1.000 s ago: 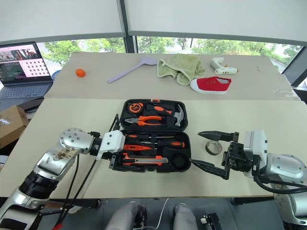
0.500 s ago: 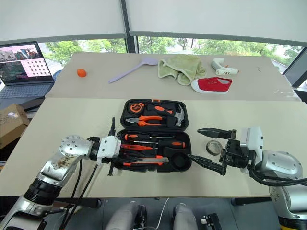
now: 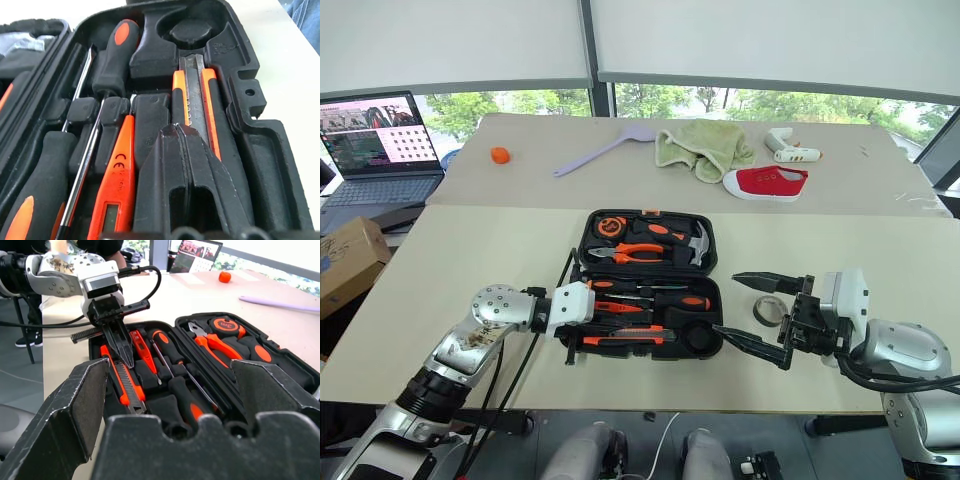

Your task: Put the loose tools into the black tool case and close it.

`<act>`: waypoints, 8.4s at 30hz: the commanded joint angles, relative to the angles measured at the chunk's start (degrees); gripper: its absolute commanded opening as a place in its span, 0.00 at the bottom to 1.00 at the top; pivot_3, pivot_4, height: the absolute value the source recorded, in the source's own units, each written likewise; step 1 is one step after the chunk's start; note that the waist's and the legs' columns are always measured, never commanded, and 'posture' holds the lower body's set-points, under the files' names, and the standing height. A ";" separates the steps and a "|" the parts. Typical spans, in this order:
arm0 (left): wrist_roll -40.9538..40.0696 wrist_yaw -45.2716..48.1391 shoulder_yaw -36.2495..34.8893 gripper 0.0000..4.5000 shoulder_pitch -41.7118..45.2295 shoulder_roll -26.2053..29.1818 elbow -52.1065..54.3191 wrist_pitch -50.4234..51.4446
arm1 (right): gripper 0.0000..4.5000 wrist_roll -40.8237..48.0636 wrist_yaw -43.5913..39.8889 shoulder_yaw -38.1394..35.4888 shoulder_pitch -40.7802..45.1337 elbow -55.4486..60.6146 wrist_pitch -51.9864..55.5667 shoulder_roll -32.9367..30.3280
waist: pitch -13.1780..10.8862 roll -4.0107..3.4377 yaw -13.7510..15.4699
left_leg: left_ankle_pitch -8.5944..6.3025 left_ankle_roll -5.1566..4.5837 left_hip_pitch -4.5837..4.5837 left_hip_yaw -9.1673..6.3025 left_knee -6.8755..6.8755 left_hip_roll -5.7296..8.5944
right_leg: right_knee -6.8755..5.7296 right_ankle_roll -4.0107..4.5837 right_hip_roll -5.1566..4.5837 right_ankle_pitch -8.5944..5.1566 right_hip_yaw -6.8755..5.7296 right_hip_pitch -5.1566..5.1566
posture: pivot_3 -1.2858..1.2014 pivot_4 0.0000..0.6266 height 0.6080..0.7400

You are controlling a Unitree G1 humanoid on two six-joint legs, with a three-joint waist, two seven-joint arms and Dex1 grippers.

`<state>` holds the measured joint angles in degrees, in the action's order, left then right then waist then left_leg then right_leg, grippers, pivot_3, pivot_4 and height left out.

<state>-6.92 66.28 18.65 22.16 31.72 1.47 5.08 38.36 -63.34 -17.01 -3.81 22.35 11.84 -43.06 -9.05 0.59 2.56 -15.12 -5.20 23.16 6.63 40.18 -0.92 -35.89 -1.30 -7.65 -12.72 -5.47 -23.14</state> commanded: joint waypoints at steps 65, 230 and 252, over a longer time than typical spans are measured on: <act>-25.74 9.58 -18.79 1.00 -17.42 1.80 10.96 -4.05 | 0.00 -16.38 -10.65 33.91 30.63 -3.34 29.85 -12.60 | 0.04 -0.23 -1.52 | 0.15 0.34 0.36 0.02 -0.29 0.11 | 0.13 -0.04 -0.72 -0.15 -0.28 -0.53 | 0.52 0.24 1.00; -5.35 -3.19 -11.72 0.02 7.32 0.76 -20.15 2.43 | 0.00 -20.93 13.52 20.55 -14.87 -2.45 -24.55 -12.82 | 0.10 0.10 -1.68 | 0.36 0.38 0.15 0.22 -0.34 -0.01 | 0.59 -0.20 0.05 0.37 -0.02 -0.09 | 0.52 0.24 1.00; -14.61 -5.09 -20.93 0.02 2.62 0.18 -8.29 15.12 | 0.00 -34.22 14.12 22.12 17.85 -33.92 -26.08 0.52 | -0.06 0.31 -2.22 | 0.44 0.47 0.34 0.21 -0.19 -0.01 | 0.40 -0.17 0.11 0.38 0.01 -0.27 | 0.52 0.24 1.00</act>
<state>-19.78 59.21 0.02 22.51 29.98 -9.34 21.84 3.53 -48.73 7.15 13.27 -10.55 -12.92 -42.29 -9.11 0.90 0.34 -14.67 -4.73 23.49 6.84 39.99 -0.92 -35.51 -1.47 -7.54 -12.35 -5.46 -23.42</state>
